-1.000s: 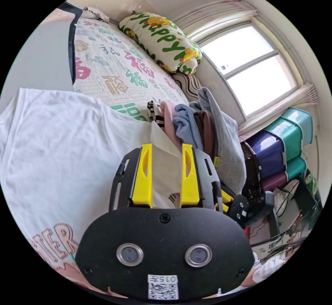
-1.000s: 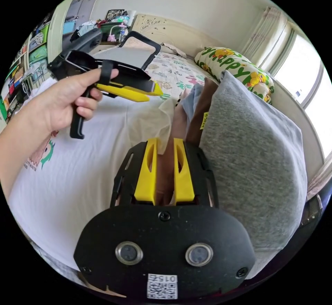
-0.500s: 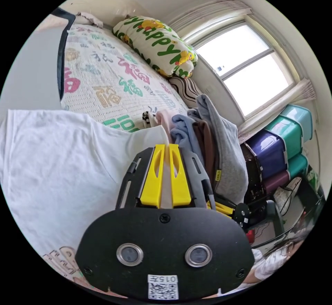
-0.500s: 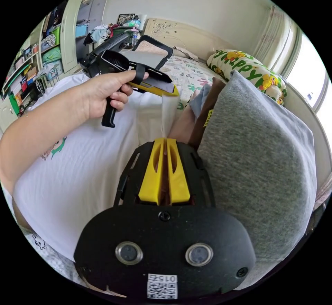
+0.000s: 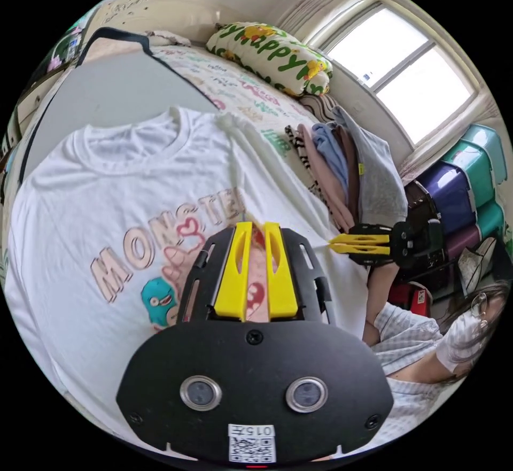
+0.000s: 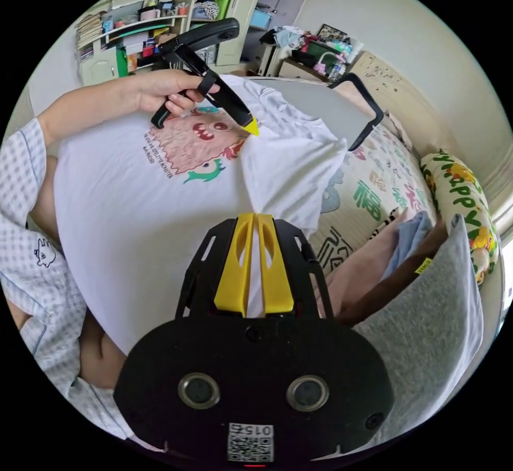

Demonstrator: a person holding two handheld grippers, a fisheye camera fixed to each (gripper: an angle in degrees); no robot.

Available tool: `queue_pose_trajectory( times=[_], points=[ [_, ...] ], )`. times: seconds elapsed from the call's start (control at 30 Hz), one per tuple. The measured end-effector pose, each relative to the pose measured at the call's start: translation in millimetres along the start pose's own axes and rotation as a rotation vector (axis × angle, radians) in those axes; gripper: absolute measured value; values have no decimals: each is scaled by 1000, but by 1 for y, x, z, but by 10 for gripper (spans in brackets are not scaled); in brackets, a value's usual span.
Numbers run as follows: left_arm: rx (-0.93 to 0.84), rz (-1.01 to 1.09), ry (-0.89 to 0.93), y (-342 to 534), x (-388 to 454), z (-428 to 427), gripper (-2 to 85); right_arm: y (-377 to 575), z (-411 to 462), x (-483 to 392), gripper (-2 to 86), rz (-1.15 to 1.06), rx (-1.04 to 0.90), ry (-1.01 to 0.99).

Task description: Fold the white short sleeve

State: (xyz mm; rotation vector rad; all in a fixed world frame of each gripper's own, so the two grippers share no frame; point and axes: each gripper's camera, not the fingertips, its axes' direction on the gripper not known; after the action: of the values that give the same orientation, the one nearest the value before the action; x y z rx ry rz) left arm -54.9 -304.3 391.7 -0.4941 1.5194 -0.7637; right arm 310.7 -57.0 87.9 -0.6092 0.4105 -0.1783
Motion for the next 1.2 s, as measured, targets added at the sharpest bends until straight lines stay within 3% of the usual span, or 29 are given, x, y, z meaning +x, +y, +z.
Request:
queue_pose_trajectory(
  times=[0.2, 0.43, 0.57, 0.77, 0.93, 1.0, 1.2],
  points=[
    [23, -17, 78, -5, -14, 2, 95, 9, -22, 20, -2, 68, 167, 11],
    [1, 25, 166, -28, -11, 17, 89, -11, 21, 22, 28, 56, 52, 7],
    [59, 87, 249, -28, 1, 2, 74, -2, 24, 37, 23, 79, 80, -36],
    [36, 67, 74, -27, -11, 2, 77, 3, 23, 49, 13, 85, 85, -56],
    [-52, 68, 127, -33, -14, 24, 56, 5, 23, 49, 9, 64, 78, -19],
    [-54, 95, 98, -33, -8, 23, 14, 6, 23, 51, 5, 60, 79, -18],
    [-124, 84, 14, -30, -12, 22, 8, 13, 14, 71, -2, 124, 81, -94]
  ],
)
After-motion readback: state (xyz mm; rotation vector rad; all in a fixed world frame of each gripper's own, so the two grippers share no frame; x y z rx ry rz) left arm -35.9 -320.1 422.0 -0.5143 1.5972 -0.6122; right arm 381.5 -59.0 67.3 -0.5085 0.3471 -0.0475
